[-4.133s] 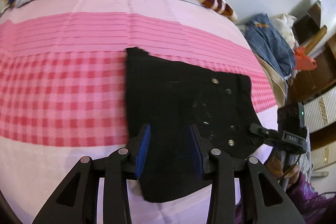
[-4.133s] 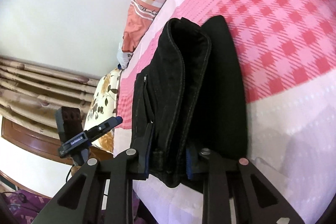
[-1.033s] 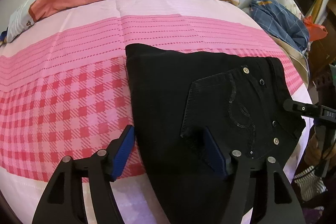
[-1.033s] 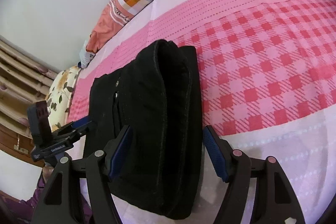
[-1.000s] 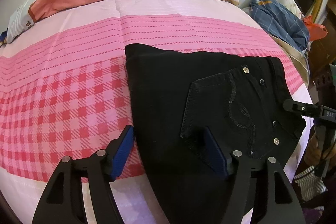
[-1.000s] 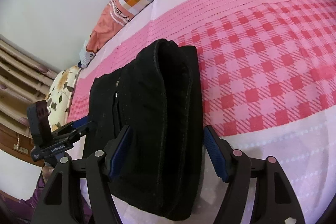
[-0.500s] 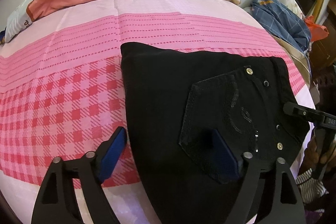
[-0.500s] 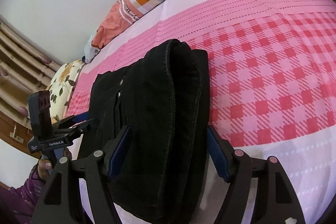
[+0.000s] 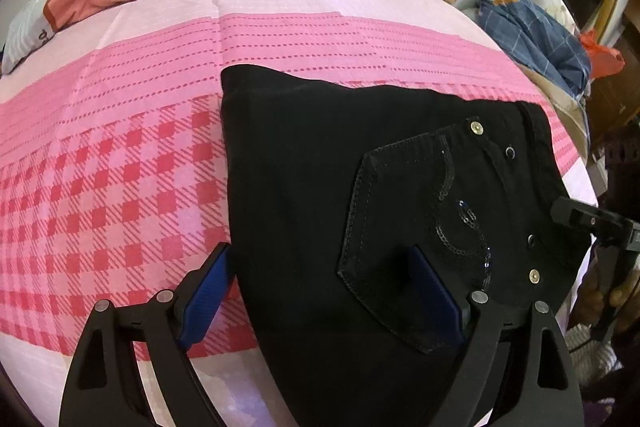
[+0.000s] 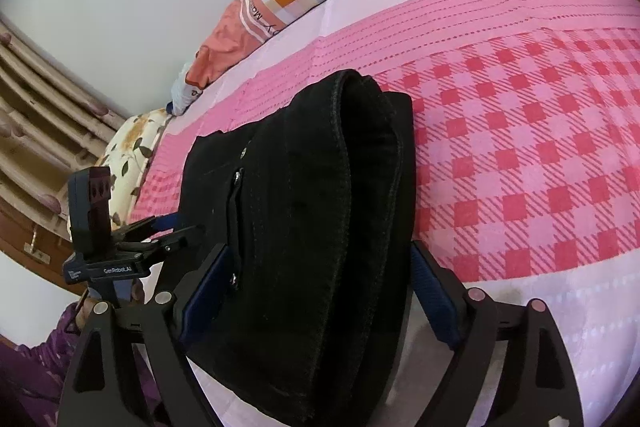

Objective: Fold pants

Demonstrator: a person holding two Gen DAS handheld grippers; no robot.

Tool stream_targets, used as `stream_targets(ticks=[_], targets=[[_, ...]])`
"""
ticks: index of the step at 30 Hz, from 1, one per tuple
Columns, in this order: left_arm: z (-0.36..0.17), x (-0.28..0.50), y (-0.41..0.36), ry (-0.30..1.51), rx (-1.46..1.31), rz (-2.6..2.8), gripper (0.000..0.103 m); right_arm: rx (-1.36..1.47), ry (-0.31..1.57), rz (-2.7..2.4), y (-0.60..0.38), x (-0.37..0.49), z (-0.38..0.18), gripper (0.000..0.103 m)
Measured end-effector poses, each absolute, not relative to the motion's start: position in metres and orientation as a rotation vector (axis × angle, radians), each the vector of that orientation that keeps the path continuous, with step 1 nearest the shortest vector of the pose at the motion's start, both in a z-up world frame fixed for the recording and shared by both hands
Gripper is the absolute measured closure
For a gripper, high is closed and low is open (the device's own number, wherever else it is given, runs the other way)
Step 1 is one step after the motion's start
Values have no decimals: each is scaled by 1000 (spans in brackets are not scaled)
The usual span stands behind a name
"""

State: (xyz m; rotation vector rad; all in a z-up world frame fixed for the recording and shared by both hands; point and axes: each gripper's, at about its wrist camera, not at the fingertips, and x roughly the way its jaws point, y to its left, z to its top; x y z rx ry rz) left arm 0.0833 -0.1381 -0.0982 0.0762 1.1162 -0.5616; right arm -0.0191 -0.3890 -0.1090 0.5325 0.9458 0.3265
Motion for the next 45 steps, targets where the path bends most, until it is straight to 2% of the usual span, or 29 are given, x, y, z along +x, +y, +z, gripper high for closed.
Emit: stream_targets(ticks=[5, 6, 7, 10, 12, 15, 17, 19, 24, 29, 31, 34, 35, 37, 40, 45], targets=[[-96, 82, -144, 1116, 108, -563, 18, 522, 965, 327, -387, -14, -108, 18], [-95, 81, -146, 1108, 116, -565, 21, 503, 966, 318, -386, -14, -108, 27], [-95, 80, -147, 1102, 123, -566, 24, 478, 971, 303, -384, -12, -108, 43], [-93, 76, -153, 1076, 158, -562, 34, 501, 975, 304, -390, -11, -110, 61], [-90, 74, -154, 1061, 170, -551, 43, 522, 974, 308, -394, -11, -112, 63], [-87, 74, -149, 1047, 168, -537, 58, 519, 971, 306, -393, -14, -112, 65], [-85, 75, -146, 1043, 164, -535, 61, 512, 973, 306, -393, -14, -111, 65], [-86, 73, -147, 1039, 177, -534, 61, 534, 985, 307, -395, -13, -112, 60], [-86, 72, -150, 1036, 200, -535, 60, 564, 989, 324, -399, -8, -114, 56], [-89, 74, -150, 1045, 190, -549, 51, 569, 990, 326, -397, -4, -113, 50], [-90, 74, -150, 1046, 189, -552, 45, 514, 991, 313, -391, -3, -110, 58], [-92, 76, -151, 1053, 170, -557, 45, 559, 981, 320, -393, -7, -112, 70], [-92, 76, -151, 1051, 164, -556, 46, 581, 976, 323, -395, -8, -113, 71], [-89, 73, -150, 1032, 168, -546, 63, 630, 970, 330, -398, -10, -114, 74], [-79, 68, -146, 1004, 151, -541, 78, 682, 963, 337, -401, -13, -112, 76], [-67, 62, -143, 980, 104, -535, 84, 753, 934, 353, -401, -20, -104, 78]])
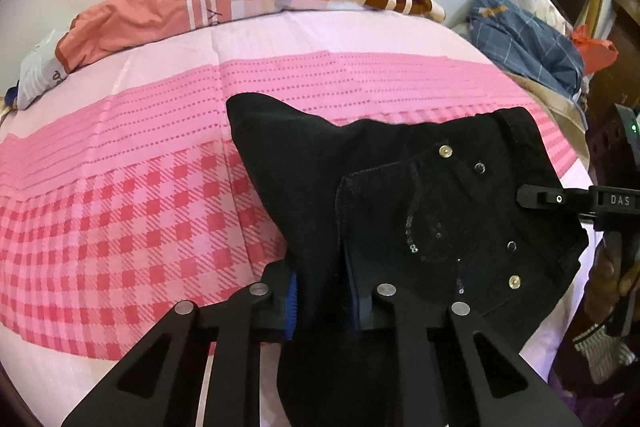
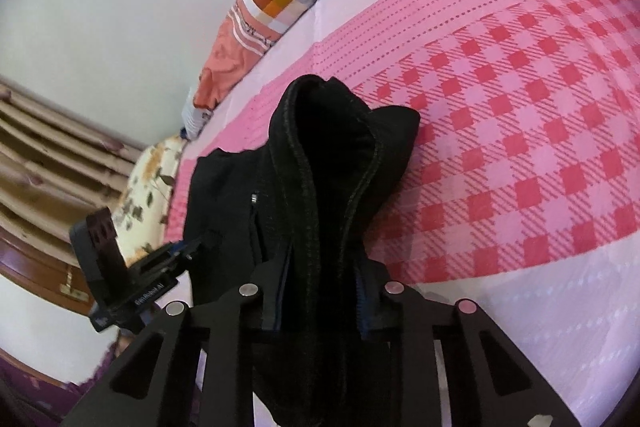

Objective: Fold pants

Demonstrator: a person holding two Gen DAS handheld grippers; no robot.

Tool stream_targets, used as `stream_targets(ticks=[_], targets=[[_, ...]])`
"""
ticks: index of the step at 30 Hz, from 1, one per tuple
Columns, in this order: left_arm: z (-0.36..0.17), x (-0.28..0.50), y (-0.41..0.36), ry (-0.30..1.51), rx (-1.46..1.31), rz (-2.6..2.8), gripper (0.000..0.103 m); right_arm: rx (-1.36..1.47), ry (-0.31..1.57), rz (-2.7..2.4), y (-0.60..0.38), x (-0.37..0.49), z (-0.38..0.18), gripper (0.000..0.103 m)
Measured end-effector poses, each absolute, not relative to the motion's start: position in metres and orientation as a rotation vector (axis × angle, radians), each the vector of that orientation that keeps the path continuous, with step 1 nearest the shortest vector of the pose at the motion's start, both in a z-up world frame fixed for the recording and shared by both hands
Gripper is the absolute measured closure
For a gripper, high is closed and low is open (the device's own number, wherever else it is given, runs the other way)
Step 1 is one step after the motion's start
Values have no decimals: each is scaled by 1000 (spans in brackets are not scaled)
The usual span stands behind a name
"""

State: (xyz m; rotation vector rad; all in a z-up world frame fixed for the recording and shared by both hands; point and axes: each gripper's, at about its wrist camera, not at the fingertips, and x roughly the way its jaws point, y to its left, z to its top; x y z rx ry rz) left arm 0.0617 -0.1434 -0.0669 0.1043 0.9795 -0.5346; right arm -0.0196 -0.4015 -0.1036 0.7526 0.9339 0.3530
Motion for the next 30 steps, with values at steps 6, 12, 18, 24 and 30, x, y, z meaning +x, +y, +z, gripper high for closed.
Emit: stream_targets(ticks=[6, 12, 18, 24, 30], targets=[[-54, 59, -137, 966, 76, -539, 86, 782, 913, 378, -396, -22, -94, 79], [-54, 59, -131, 971, 72, -526, 86, 703, 941, 352, -386, -19, -95, 79], [-63, 60, -137, 990, 133, -524, 83, 653, 983, 324, -386, -15, -102, 65], [-73, 65, -138, 1008, 181, -503, 62, 701, 1004, 342, -391, -10, -116, 47], [-83, 69, -139, 1023, 194, -507, 48, 645, 1012, 360, -382, -8, -114, 49]])
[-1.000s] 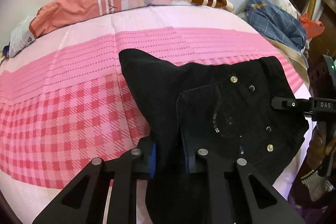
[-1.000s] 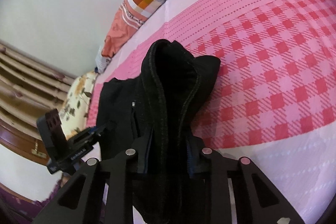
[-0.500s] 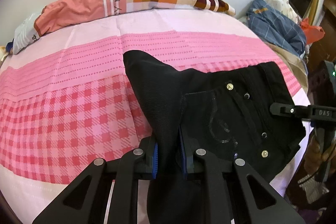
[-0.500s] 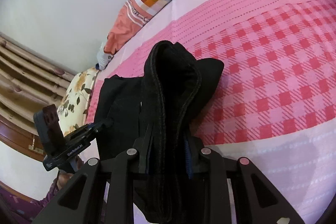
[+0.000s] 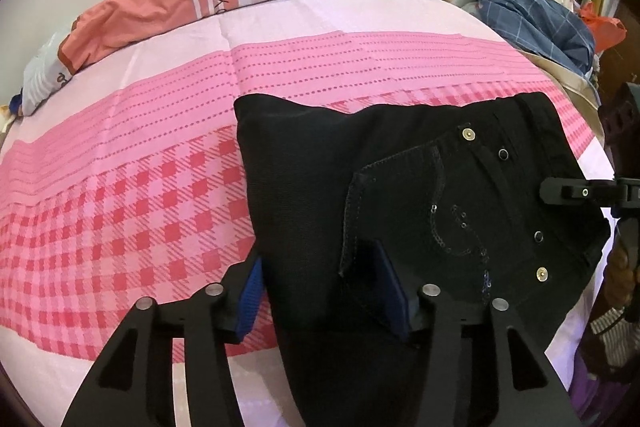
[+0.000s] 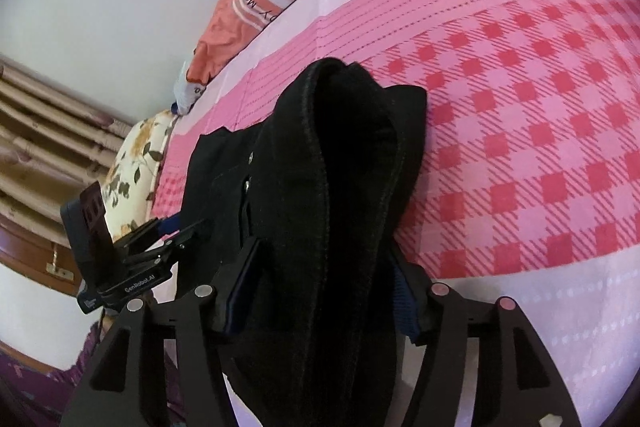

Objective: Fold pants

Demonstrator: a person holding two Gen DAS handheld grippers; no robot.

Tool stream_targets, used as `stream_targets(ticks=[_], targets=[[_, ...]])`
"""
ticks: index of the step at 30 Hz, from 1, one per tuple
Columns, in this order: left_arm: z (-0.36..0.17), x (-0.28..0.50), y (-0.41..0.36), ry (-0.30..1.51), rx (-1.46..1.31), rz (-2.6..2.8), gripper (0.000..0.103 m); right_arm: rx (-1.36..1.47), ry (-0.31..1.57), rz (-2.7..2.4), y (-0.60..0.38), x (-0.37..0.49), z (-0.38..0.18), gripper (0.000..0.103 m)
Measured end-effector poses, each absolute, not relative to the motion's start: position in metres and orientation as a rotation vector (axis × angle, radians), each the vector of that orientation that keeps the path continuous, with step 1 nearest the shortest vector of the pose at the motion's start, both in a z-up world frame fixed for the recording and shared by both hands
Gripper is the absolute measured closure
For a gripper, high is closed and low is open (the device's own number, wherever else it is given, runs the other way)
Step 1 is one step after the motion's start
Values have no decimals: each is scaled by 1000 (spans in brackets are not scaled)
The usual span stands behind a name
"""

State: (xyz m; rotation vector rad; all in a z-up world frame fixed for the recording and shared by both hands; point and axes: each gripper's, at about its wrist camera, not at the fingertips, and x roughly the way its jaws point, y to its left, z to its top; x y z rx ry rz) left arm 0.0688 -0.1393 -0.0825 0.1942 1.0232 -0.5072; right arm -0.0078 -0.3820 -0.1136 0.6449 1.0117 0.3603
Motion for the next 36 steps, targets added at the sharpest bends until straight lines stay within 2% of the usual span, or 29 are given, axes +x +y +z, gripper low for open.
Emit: stream_targets(ticks=[1, 3, 5, 7, 10, 19, 36], targets=[[-84, 69, -140, 1025, 190, -515, 48, 641, 1013, 359, -382, -8, -114, 57], [-87, 71, -138, 1035, 157, -534, 48, 651, 1006, 362, -383, -9, -116, 63], [-89, 73, -136, 1038, 113, -531, 52, 669, 995, 363, -382, -10, -116, 67], [-84, 70, -137, 1011, 126, -513, 73, 719, 982, 372, -383, -10, -115, 71], [-74, 66, -134, 984, 99, -511, 81, 803, 964, 393, -387, -14, -113, 75], [-50, 59, -125, 950, 61, -504, 84, 912, 930, 432, -383, -20, -102, 76], [-21, 60, -64, 887, 16, -400, 84, 899, 945, 533, -318, 16, -83, 76]])
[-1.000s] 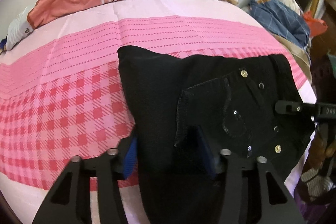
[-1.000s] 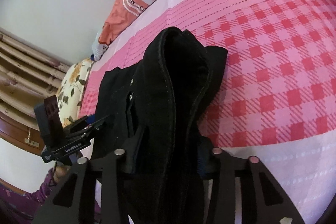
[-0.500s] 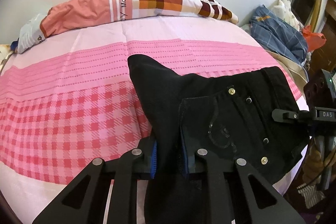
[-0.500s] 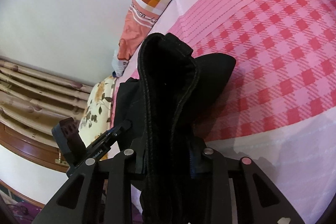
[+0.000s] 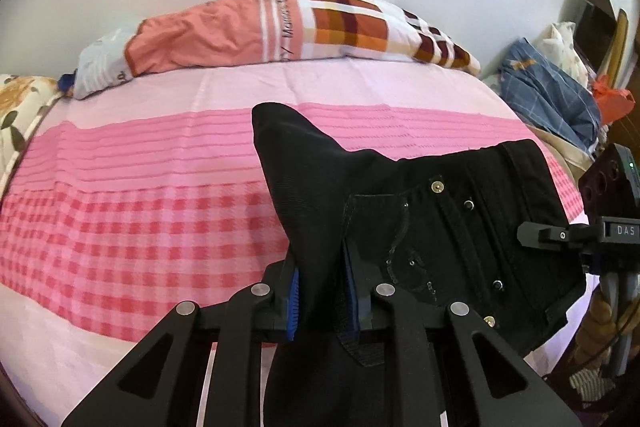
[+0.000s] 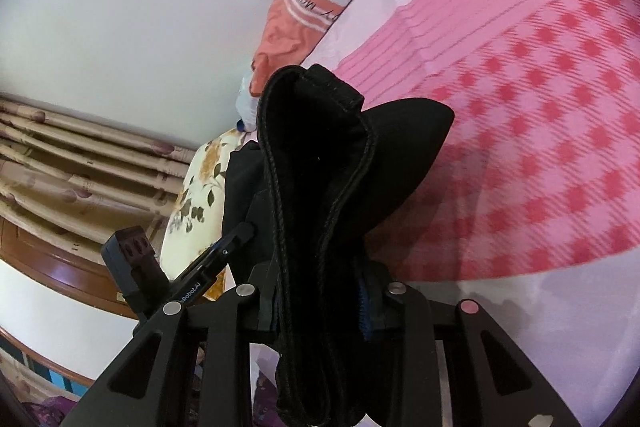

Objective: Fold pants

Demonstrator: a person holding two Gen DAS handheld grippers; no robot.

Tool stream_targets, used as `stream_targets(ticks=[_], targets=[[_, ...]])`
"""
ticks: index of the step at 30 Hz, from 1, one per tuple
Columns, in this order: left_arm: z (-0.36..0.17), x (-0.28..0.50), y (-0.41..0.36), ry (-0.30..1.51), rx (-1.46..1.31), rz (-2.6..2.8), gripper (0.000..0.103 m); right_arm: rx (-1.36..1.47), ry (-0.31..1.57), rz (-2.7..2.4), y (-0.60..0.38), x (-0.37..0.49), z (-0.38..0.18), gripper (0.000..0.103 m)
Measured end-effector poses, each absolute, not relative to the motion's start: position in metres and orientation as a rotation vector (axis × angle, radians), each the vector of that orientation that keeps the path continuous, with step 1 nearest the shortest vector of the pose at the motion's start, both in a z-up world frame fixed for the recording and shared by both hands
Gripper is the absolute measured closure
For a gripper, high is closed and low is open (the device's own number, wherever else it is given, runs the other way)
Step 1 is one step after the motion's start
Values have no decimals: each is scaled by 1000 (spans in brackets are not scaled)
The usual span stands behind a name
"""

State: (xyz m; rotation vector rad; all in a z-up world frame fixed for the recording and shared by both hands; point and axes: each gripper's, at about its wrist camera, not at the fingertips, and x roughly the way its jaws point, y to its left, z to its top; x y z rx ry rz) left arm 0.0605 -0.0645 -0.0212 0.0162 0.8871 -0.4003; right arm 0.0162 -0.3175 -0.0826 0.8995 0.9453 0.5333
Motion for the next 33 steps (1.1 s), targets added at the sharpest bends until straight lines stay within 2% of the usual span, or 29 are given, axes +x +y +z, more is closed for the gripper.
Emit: stream_targets(ticks=[11, 33], targets=[[-7, 84, 5, 857, -30, -301, 84, 868, 974, 630, -252, 73, -73, 76], [-6, 196, 131, 811, -64, -104, 84, 849, 1008, 751, -138, 224, -77, 76]])
